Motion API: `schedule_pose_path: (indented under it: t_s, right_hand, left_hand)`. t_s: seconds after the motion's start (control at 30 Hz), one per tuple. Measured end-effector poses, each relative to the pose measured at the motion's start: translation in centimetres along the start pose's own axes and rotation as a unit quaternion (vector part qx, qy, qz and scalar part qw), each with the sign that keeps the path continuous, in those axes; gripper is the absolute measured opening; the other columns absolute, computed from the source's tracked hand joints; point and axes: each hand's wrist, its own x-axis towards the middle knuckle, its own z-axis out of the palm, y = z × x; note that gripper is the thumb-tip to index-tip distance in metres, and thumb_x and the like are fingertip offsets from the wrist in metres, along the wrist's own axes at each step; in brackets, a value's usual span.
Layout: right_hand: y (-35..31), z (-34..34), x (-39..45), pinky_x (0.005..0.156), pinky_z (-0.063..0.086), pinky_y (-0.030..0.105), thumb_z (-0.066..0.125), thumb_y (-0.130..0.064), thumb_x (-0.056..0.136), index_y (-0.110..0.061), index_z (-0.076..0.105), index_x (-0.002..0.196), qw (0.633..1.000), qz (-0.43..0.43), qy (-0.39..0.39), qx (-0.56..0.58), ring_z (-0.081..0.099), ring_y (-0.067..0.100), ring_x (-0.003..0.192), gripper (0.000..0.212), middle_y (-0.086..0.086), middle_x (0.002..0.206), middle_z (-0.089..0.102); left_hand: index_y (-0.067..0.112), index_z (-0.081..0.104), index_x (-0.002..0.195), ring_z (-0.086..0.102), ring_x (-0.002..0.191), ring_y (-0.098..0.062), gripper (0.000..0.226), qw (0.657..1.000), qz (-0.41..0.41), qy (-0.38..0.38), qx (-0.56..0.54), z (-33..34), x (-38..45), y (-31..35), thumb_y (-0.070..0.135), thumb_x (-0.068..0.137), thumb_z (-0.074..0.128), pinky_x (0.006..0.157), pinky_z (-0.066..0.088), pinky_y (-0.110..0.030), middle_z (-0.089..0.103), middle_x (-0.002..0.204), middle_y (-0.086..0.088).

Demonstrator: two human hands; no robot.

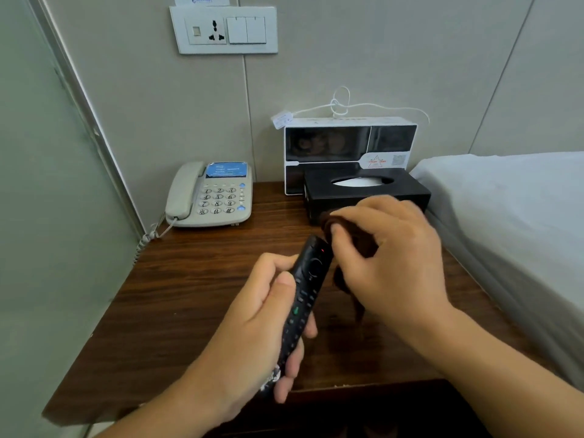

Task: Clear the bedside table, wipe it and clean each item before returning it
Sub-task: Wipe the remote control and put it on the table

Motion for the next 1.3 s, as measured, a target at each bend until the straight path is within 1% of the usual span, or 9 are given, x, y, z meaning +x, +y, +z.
schedule_pose_path:
  t_s: [0.1, 0.23, 0.33, 0.57, 0.73, 0.97, 1.17, 1.23, 1.3]
  right_hand:
    - [0.1, -1.6, 0.9, 0.079, 0.051, 0.035, 0.069, -0.028, 0.090, -0.023, 0.080, 0.103, 0.999, -0.004, 0.016, 0.038, 0.062, 0.021, 0.090, 0.018, -0.008, 0.096, 0.069]
    - [-1.0, -1.3, -0.4, 0.071, 0.051, 0.033, 0.065, -0.032, 0.090, -0.025, 0.080, 0.103, 0.994, -0.073, -0.068, 0.054, 0.056, 0.016, 0.086, 0.021, -0.009, 0.098, 0.066]
    - [-1.6, 0.3, -1.8, 0.065, 0.052, 0.034, 0.064, -0.032, 0.090, -0.022, 0.080, 0.101, 0.991, -0.089, -0.093, 0.043, 0.053, 0.016, 0.084, 0.021, -0.008, 0.096, 0.065]
    - [-1.6, 1.1, -2.9, 0.064, 0.052, 0.037, 0.065, -0.034, 0.090, -0.026, 0.080, 0.098, 0.974, -0.129, -0.162, 0.097, 0.054, 0.018, 0.081, 0.018, -0.011, 0.095, 0.065]
    - [-0.9, 1.9, -1.1, 0.063, 0.053, 0.037, 0.061, -0.035, 0.091, -0.024, 0.080, 0.099, 0.988, -0.089, -0.112, 0.052, 0.053, 0.016, 0.081, 0.023, -0.009, 0.093, 0.066]
    - [1.1, 1.4, 0.5, 0.067, 0.051, 0.037, 0.069, -0.029, 0.090, -0.025, 0.081, 0.100, 0.998, -0.024, -0.062, 0.003, 0.053, 0.020, 0.081, 0.016, -0.009, 0.092, 0.067]
    - [1.1, 0.5, 0.2, 0.071, 0.045, 0.031, 0.072, -0.025, 0.091, -0.023, 0.080, 0.105, 0.999, -0.014, -0.030, -0.001, 0.055, 0.020, 0.085, 0.016, -0.008, 0.095, 0.067]
    - [1.5, 0.2, 0.4, 0.072, 0.044, 0.029, 0.071, -0.026, 0.092, -0.025, 0.080, 0.105, 0.999, 0.001, -0.048, 0.002, 0.057, 0.019, 0.088, 0.016, -0.009, 0.096, 0.067]
    - [1.6, 0.0, 0.2, 0.075, 0.051, 0.031, 0.069, -0.030, 0.091, -0.029, 0.079, 0.106, 0.995, 0.016, -0.090, 0.029, 0.060, 0.017, 0.092, 0.018, -0.011, 0.097, 0.067]
  left_hand:
    - [0.042, 0.060, 0.109, 0.044, 0.046, -0.027, 0.024, 0.999, -0.004, 0.019, -0.037, -0.5, 0.5, 0.5, 0.037, 0.110, 0.036, 0.041, 0.041, -0.029, 0.064, 0.080, -0.018]
    - [0.042, 0.060, 0.110, 0.045, 0.046, -0.027, 0.024, 0.999, -0.006, 0.018, -0.042, -0.6, 0.7, 0.7, 0.037, 0.110, 0.036, 0.041, 0.041, -0.029, 0.064, 0.078, -0.014]
    - [0.038, 0.059, 0.111, 0.044, 0.047, -0.026, 0.024, 0.999, -0.022, 0.027, -0.041, -0.6, 0.9, 0.3, 0.035, 0.111, 0.035, 0.041, 0.038, -0.028, 0.060, 0.076, -0.013]
    - [0.035, 0.059, 0.114, 0.044, 0.045, -0.023, 0.024, 0.997, -0.054, 0.036, -0.041, -1.3, 0.9, -0.4, 0.035, 0.112, 0.035, 0.041, 0.036, -0.027, 0.056, 0.068, -0.009]
    - [0.038, 0.058, 0.112, 0.045, 0.047, -0.025, 0.024, 0.999, -0.038, 0.028, -0.008, -2.0, 1.4, -0.2, 0.035, 0.112, 0.034, 0.040, 0.039, -0.028, 0.061, 0.079, -0.014]
    - [0.042, 0.057, 0.113, 0.045, 0.048, -0.025, 0.024, 0.999, -0.026, -0.011, -0.019, -1.3, 0.9, 0.3, 0.035, 0.112, 0.035, 0.040, 0.041, -0.028, 0.063, 0.081, -0.014]
    - [0.048, 0.059, 0.115, 0.052, 0.051, -0.026, 0.026, 0.998, -0.047, 0.029, -0.043, -0.6, 1.1, 0.9, 0.037, 0.111, 0.036, 0.041, 0.044, -0.029, 0.067, 0.081, -0.014]
    - [0.046, 0.057, 0.119, 0.061, 0.061, -0.025, 0.024, 0.996, -0.065, 0.058, 0.005, -1.0, 1.8, 0.8, 0.038, 0.112, 0.035, 0.046, 0.050, -0.034, 0.073, 0.083, -0.012]
    - [0.044, 0.055, 0.119, 0.069, 0.070, -0.014, 0.025, 0.987, -0.071, 0.085, 0.120, -1.8, 2.6, 0.2, 0.039, 0.112, 0.032, 0.064, 0.056, -0.038, 0.077, 0.084, -0.005]
